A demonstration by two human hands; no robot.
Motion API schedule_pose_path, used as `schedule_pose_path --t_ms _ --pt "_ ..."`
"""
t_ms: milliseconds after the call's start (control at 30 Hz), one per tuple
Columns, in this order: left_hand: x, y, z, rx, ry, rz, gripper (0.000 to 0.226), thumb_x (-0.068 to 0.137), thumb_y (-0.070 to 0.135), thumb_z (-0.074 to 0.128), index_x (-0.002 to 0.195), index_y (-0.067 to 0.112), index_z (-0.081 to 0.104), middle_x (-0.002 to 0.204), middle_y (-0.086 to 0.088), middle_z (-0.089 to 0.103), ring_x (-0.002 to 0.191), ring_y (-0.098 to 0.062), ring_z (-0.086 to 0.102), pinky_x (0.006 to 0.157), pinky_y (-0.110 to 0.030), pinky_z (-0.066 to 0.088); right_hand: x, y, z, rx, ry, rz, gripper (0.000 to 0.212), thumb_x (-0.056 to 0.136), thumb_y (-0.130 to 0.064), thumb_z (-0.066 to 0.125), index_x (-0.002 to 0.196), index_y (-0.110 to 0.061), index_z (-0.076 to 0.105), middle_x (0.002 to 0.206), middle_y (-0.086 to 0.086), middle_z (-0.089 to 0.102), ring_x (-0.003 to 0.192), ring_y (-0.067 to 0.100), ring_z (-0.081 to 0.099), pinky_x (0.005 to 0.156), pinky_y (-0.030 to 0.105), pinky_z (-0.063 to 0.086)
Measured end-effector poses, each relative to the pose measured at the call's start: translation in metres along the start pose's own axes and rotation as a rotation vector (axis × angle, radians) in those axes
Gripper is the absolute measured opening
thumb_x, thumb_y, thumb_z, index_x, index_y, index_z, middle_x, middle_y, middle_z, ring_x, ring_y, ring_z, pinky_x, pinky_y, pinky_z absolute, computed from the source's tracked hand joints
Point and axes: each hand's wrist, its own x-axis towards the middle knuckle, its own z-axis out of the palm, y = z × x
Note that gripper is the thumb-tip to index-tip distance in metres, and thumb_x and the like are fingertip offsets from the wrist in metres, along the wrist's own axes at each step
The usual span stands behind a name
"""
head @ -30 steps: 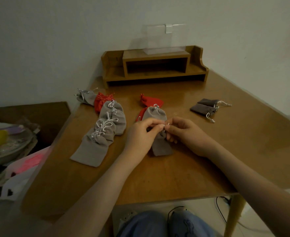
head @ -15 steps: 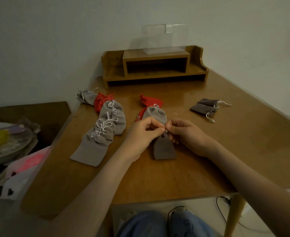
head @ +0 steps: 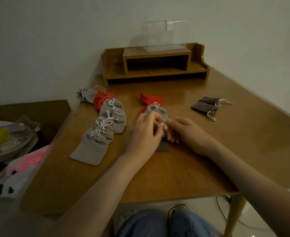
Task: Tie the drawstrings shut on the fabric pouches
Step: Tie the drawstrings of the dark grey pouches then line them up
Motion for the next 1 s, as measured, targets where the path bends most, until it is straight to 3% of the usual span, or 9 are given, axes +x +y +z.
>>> schedule_pose_path --t_ms 100,167,433,600,733,867,1000 --pt "0.0007 -0.0019 0.001 -0.02 0.026 -0.014 0.009 0.087 0.006 0.062 0.094 0.009 0.056 0.085 0.024 0.037 0.086 -0.005 0.045 0.076 -0.006 0.035 0.0013 0.0028 0.0006 -0.01 -0.033 -0.011 0.011 0.098 -0.01 0.047 0.101 -0.006 0.057 0.072 0.003 0.058 0.063 0.011 0.053 0.055 0.019 0.041" --pt "0.0007 -0.0026 0.0018 -0.019 0.024 -0.004 0.01 0.087 0.006 0.062 0.094 0.009 0.056 0.085 0.024 0.037 0.086 -0.002 0.043 0.076 -0.007 0.035 0.0002 0.0028 -0.0004 -0.02 -0.048 -0.023 0.014 0.097 -0.007 0.05 0.107 -0.009 0.059 0.075 0.003 0.06 0.065 0.011 0.055 0.056 0.019 0.042" --pt "0.0 -0.0006 0.0021 -0.064 -0.002 -0.016 0.01 0.089 0.005 0.061 0.096 0.009 0.055 0.087 0.024 0.039 0.086 0.001 0.041 0.078 -0.004 0.033 -0.0012 -0.0003 -0.0001 0.013 0.028 -0.024 0.014 0.097 -0.004 0.046 0.095 0.001 0.058 0.069 0.004 0.059 0.057 0.007 0.052 0.053 0.019 0.039" --pt "-0.0015 -0.0004 0.0015 -0.111 -0.071 -0.03 0.019 0.09 0.005 0.06 0.095 0.019 0.048 0.092 0.009 0.044 0.089 0.016 0.041 0.079 -0.001 0.031 0.0009 0.001 -0.0022 0.094 0.017 0.021 0.022 0.1 -0.015 0.044 0.084 -0.007 0.057 0.061 0.003 0.055 0.053 0.011 0.046 0.051 0.022 0.035" --pt "-0.0025 -0.0005 0.0006 -0.13 -0.081 -0.043 0.022 0.09 0.006 0.059 0.096 0.023 0.045 0.092 0.012 0.043 0.09 0.015 0.041 0.08 -0.002 0.032 0.0015 0.0011 -0.0031 0.031 0.009 0.04 0.023 0.099 -0.02 0.047 0.081 -0.009 0.057 0.059 0.001 0.05 0.052 0.009 0.042 0.051 0.02 0.034" --pt "-0.0027 -0.0015 -0.0003 -0.133 -0.06 -0.04 0.021 0.09 0.006 0.059 0.097 0.021 0.047 0.092 0.013 0.042 0.091 0.016 0.041 0.079 -0.001 0.033 0.0006 0.0023 -0.0031 0.011 0.002 -0.006 0.011 0.096 -0.01 0.05 0.09 -0.006 0.059 0.068 0.003 0.051 0.057 0.007 0.045 0.054 0.018 0.037" --pt "-0.0019 -0.0025 0.0008 -0.126 -0.067 -0.037 0.014 0.092 0.01 0.059 0.1 0.018 0.051 0.094 0.011 0.044 0.091 0.014 0.043 0.08 -0.001 0.032 0.0019 0.0076 -0.0029 -0.062 0.046 -0.085 0.01 0.094 -0.006 0.054 0.097 -0.01 0.063 0.087 0.003 0.06 0.078 0.011 0.055 0.072 0.024 0.045"
